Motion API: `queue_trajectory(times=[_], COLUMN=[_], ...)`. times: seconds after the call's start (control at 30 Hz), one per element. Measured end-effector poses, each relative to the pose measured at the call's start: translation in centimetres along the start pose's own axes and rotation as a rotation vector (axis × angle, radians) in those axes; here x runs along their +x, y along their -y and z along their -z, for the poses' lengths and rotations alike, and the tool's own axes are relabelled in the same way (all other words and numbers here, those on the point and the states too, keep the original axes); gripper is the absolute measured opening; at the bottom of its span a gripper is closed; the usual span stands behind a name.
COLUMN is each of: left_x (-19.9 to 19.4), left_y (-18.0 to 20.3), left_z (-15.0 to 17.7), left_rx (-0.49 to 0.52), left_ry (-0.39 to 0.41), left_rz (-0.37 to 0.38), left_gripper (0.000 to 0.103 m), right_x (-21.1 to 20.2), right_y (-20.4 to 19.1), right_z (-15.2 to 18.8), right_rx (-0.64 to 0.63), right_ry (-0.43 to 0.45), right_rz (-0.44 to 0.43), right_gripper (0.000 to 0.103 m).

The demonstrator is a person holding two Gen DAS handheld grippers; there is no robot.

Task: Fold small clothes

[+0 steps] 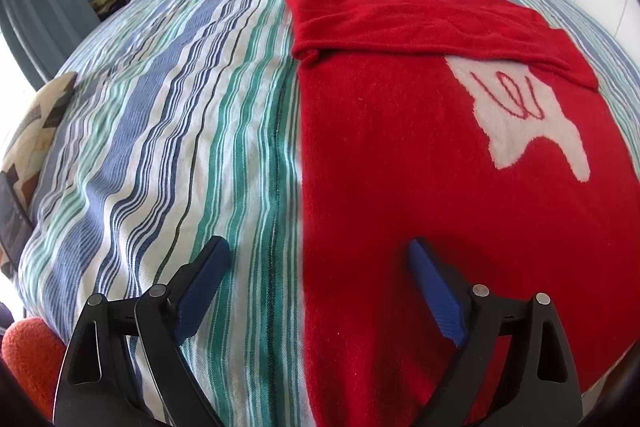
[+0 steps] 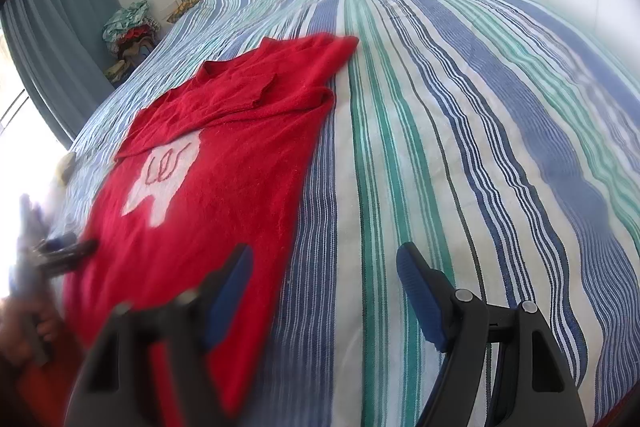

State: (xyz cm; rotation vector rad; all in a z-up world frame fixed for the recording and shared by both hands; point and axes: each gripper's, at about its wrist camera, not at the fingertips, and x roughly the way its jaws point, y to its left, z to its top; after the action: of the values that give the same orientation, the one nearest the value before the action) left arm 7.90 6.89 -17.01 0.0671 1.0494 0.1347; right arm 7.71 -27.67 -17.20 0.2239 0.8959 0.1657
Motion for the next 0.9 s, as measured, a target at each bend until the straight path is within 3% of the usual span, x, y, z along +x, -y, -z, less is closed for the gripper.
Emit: queue_trajectory(times=[0.9], left_x=[0.51], left_y=[-0.13], left_z=[0.14], left_rx=[-0.002], left_ry=[-0.007], left_rz=[-0.006], left_gripper=[0.097], right_x=[0.74], right_y=[0.13], right_z=[0.07], right_rx=[0.007], right_ry=[-0.019], right_rz=[-0.004], right_gripper=[0.074])
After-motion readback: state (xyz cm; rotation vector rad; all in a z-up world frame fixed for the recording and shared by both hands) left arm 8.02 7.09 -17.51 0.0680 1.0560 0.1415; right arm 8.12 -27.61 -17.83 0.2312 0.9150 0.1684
